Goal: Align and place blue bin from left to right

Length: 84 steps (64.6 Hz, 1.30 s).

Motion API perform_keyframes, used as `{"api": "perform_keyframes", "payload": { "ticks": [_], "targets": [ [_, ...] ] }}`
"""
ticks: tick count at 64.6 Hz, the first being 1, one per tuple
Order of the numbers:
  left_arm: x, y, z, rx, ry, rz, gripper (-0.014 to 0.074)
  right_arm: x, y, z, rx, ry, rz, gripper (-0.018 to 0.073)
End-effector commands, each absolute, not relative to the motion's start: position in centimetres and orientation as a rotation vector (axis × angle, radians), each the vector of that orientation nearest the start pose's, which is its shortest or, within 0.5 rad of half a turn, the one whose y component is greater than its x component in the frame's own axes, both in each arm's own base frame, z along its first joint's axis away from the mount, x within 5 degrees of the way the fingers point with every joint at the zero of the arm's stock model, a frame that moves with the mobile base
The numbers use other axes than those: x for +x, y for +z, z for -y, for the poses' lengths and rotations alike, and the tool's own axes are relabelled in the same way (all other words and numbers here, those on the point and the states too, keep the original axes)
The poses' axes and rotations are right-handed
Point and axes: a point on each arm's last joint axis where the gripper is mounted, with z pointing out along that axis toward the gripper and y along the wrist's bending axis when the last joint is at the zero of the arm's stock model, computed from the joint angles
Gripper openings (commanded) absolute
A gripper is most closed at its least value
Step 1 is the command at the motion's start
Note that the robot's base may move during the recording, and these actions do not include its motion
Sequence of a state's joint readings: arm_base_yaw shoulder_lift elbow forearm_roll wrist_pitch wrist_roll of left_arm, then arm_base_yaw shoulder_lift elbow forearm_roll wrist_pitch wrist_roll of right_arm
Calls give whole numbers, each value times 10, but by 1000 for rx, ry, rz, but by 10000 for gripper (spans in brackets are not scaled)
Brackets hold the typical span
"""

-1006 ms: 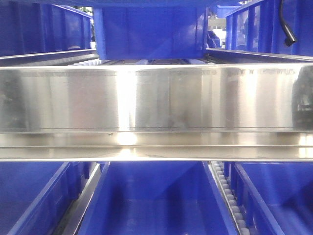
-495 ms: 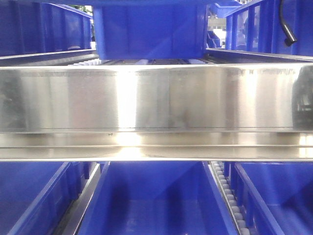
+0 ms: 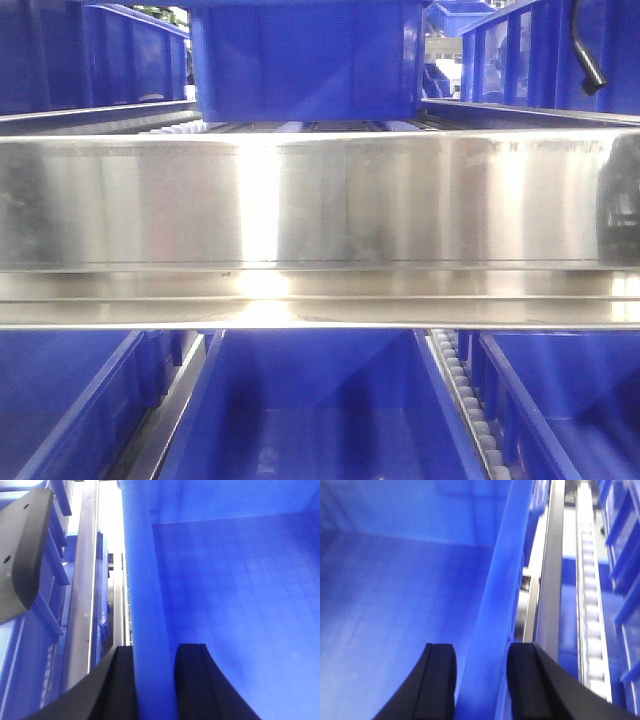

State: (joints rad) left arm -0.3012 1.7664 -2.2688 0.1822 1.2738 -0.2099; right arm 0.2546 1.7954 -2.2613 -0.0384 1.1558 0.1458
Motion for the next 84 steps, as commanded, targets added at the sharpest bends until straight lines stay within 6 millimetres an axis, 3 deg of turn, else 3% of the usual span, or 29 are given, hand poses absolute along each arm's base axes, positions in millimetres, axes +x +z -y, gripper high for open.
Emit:
{"api": "perform_keyframes", "payload": {
  "ticks": [1, 84],
  "targets": [
    [335, 516, 96, 103, -128, -2119, -13, 363, 511, -87, -82, 178, -2007, -79],
    [335, 516, 96, 103, -128, -2119, -13, 364, 512, -87, -82, 179, -1999, -79]
  ]
}}
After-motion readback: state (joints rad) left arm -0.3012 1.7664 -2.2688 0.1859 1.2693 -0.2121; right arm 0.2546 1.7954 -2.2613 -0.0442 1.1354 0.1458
